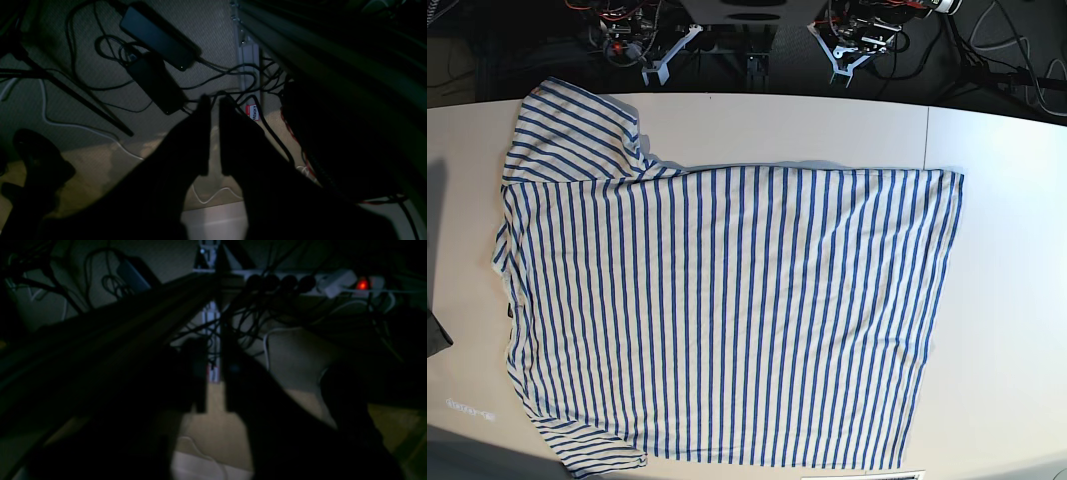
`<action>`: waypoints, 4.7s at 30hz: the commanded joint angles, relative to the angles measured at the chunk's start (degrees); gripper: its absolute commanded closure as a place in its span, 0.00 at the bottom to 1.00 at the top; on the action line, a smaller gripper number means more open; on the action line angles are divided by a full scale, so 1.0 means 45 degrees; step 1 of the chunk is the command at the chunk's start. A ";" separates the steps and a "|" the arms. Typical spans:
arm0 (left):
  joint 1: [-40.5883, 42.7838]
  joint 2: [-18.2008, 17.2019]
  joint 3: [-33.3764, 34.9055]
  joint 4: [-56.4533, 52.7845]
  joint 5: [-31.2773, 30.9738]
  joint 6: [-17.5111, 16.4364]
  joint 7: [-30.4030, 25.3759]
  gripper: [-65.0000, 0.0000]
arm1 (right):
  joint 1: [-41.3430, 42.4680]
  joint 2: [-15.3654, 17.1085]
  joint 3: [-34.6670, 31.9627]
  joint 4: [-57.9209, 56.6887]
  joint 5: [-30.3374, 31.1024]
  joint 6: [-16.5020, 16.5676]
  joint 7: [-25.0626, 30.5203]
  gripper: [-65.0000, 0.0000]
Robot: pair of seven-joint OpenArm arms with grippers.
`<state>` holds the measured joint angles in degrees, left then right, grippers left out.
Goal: Fold the T-shirt properly
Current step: 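Move both grippers toward the shirt's shoulder corners, then grasp the shirt's shoulder corners with the left and right grippers, then lift the shoulders and pull them across the shirt toward the hem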
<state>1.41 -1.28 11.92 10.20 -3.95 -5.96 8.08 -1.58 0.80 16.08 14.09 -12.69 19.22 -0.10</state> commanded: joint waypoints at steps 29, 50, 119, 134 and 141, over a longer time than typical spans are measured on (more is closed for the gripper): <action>0.5246 -0.2696 -0.2497 0.8694 -0.3818 -0.6261 0.2118 0.81 | -0.6528 0.3303 -0.1501 0.8500 0.3915 0.3026 -0.0806 0.91; 1.0817 -0.4284 -0.4794 1.9953 -0.6703 -0.6737 0.4643 0.74 | -1.3002 0.5459 -0.1005 2.1124 0.7096 0.3026 -0.1962 0.56; 0.6640 -0.7412 -0.7116 1.8734 -1.0982 -0.5775 0.6513 0.54 | -0.7762 0.5289 0.1234 1.5630 1.1579 0.2871 -0.6504 0.56; 0.4269 -0.7441 -0.4794 1.6349 -1.1264 -0.5843 0.7014 0.54 | -0.7800 0.5285 0.1234 1.5630 1.1006 0.2871 -0.6552 0.56; 0.3823 -0.7441 -0.3478 1.5800 -1.1215 -0.5984 0.7111 0.54 | -0.7800 0.5285 0.1234 1.5630 1.1011 0.2871 -0.6528 0.56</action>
<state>18.20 -34.15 -3.95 81.45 -56.16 -32.23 37.34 -35.55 24.60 22.24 85.08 40.62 28.73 -23.18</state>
